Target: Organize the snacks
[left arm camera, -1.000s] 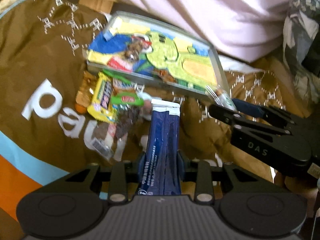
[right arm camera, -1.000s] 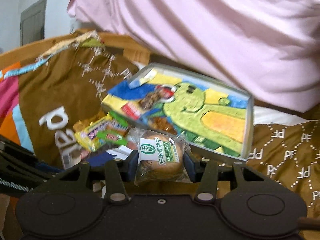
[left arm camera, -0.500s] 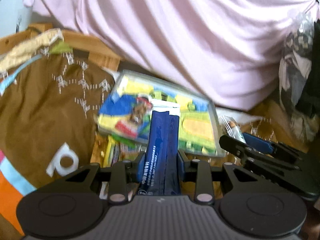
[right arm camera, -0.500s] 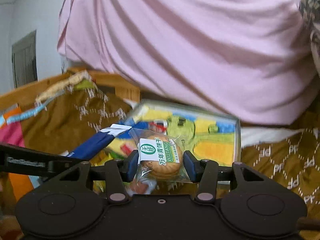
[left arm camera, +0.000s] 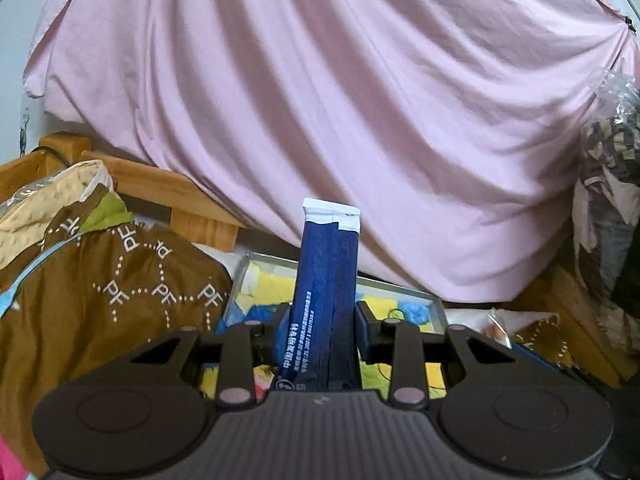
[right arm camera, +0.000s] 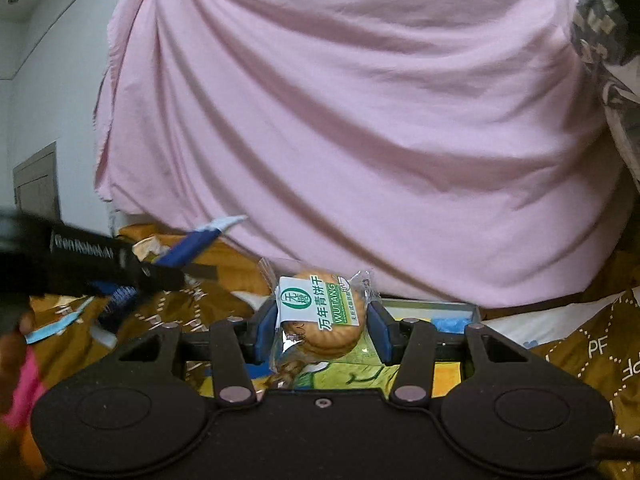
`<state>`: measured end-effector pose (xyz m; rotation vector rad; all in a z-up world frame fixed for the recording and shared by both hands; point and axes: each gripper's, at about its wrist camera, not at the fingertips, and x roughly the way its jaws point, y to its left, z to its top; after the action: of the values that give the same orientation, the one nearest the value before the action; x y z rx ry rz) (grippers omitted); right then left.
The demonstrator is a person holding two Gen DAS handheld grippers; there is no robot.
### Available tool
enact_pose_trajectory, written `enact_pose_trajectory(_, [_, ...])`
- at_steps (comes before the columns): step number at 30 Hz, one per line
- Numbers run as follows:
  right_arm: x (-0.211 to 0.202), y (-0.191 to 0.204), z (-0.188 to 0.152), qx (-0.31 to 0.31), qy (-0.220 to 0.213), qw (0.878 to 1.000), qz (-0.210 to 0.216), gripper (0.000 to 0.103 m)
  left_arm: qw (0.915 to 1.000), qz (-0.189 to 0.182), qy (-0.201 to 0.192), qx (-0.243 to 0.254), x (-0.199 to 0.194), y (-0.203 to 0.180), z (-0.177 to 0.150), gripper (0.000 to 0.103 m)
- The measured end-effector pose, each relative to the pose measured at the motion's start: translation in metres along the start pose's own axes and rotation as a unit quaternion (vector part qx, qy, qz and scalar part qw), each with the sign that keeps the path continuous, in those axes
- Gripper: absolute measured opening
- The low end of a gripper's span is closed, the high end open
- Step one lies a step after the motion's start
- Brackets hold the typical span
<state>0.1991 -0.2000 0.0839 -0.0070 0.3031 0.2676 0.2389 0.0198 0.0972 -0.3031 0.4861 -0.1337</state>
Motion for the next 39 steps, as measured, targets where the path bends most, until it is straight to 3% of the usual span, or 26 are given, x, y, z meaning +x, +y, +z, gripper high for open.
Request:
enact_pose_trajectory(8, [0.037,-0.005,-0.024,-0.030,-0.003,0.999,-0.024,0.050,0.9999,-0.011,0.002,-0.005,0.058,0.026,-0.016,0.036])
enact_pose_trajectory(18, [0.074,0.003,-0.038,-0.049,-0.012,0.998,-0.031,0.050,0.9995,-0.028,0.007,-0.012,0.095,0.053,-0.028,0.036])
enact_pose_trajectory(34, [0.107,-0.002,-0.061,-0.052,0.040,0.997,-0.043,0.050,0.9977,-0.067,0.009,-0.002,0.116,0.068,-0.032,0.036])
enact_pose_trajectory(39, [0.112,-0.006,-0.067,-0.044,0.051,0.997,-0.044,0.050,0.9979,-0.063,0.015,0.003,0.119,0.067,-0.035,0.036])
